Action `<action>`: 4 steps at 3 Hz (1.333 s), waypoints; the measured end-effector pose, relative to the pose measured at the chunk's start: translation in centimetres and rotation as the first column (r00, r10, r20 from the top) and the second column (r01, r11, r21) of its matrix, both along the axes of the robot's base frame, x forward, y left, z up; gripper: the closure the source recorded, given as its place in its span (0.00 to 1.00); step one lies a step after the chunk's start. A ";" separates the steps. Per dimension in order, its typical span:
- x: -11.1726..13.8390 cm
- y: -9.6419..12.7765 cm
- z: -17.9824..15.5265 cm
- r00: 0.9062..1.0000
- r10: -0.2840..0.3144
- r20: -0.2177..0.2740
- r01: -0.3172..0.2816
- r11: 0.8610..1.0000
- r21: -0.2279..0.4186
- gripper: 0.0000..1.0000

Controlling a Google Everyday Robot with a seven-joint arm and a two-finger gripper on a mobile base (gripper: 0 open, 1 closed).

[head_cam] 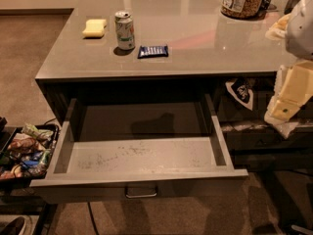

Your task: Close top drawer

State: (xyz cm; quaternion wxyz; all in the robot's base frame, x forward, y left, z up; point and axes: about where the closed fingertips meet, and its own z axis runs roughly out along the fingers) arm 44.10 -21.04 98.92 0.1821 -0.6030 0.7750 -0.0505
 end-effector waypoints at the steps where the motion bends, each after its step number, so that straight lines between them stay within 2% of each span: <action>1: -0.1 0.1 0.2 1.000 0.008 0.019 -0.008 1.000 0.003 0.00; 2: -1.7 -0.1 -0.4 0.997 0.038 0.071 -0.041 0.998 0.044 0.00; 3: -2.8 0.2 -2.1 0.983 0.082 0.166 -0.106 0.985 0.136 0.00; 4: -3.6 0.9 -4.5 0.975 0.111 0.194 -0.156 0.960 0.231 0.00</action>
Offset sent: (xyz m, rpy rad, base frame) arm -0.0241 -0.0017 -0.0079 0.2227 -0.2811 0.1268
